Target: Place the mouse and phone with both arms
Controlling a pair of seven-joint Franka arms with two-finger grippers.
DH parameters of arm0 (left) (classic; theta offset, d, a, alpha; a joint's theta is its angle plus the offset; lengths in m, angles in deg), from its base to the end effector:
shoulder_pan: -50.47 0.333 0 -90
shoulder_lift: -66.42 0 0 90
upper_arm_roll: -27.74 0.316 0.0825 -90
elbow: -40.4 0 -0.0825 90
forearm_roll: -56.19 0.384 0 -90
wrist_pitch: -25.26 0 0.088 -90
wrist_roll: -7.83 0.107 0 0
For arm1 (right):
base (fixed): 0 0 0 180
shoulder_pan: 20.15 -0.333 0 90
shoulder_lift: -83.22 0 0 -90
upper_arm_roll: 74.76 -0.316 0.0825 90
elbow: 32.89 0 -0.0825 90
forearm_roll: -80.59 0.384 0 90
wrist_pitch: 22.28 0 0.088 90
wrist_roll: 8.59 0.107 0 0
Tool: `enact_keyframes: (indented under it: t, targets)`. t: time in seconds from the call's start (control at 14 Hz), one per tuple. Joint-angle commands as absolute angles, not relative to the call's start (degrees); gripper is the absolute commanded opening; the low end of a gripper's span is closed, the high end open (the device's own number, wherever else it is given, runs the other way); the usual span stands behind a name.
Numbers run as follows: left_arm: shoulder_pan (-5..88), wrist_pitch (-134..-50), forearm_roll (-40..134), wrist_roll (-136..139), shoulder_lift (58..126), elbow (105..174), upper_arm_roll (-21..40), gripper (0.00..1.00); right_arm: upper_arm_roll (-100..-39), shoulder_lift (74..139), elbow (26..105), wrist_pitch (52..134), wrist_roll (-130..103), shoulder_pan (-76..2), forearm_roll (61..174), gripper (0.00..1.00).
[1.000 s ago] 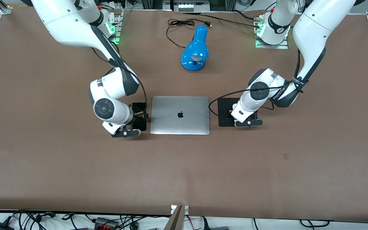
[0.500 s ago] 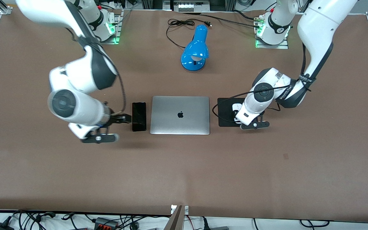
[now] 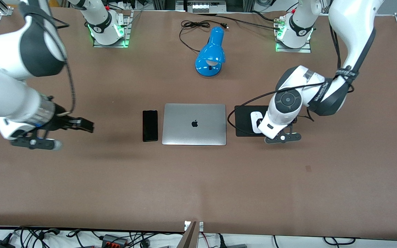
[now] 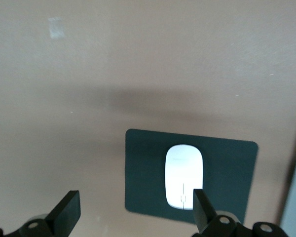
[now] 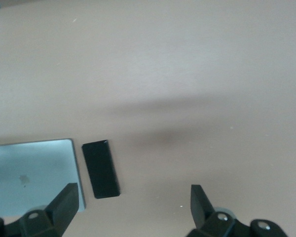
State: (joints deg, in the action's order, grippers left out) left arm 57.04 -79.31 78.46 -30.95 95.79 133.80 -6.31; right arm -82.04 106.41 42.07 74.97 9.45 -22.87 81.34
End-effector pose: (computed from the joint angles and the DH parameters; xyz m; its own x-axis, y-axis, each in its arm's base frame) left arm 0.6069 -0.2302 0.3456 0.9869 0.0966 -0.1295 0.0710 -0.9794 -0.1893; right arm 0.6700 0.1033 0.5117 0.9881 -0.1504 -0.0317 -0.1520 -0.9868 -0.0558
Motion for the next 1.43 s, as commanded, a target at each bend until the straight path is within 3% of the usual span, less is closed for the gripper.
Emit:
enact_keyframes:
  t: [0.0,0.36,0.43,0.64,0.71,0.86,1.14,1.36]
  targets:
    - [57.76,-69.0,75.09,-21.64,96.65,124.01,-6.45,1.0,-82.67,105.02,42.52,74.48,7.95,-19.28,81.2,1.0]
    - [64.07,-52.8,68.88,-2.24,95.6,112.3,-5.58,1.0,-81.19,102.38,42.43,71.67,-0.23,-16.46,81.03,1.0]
    - [64.18,-52.7,65.89,2.51,92.29,113.34,-2.27,1.0,-79.87,101.85,42.43,71.58,-1.02,-16.72,81.12,1.0]
    - [55.68,-53.14,57.02,10.45,84.9,117.02,17.12,1.0,-77.41,100.01,40.68,71.67,-6.9,-16.72,81.03,1.0]
    - [53.22,-53.75,55.16,11.95,82.0,119.65,21.1,1.0,-76.7,99.48,40.5,71.67,-7.88,-16.72,81.03,1.0]
    - [51.7,-56.46,55.05,11.88,75.76,125.27,23.69,1.0,-76.78,97.29,42.33,71.58,-8.32,-16.64,80.77,1.0]
    - [51.17,-68.94,55.23,12.14,70.29,131.8,25.54,1.0,-76.78,92.28,50.15,72.55,-9.98,-16.72,79.62,1.0]
    - [50.38,-69.49,55.4,12.14,66.87,135.49,25.63,1.0,-76.69,86.4,59.01,75.17,-10.79,-16.46,79.97,1.0]
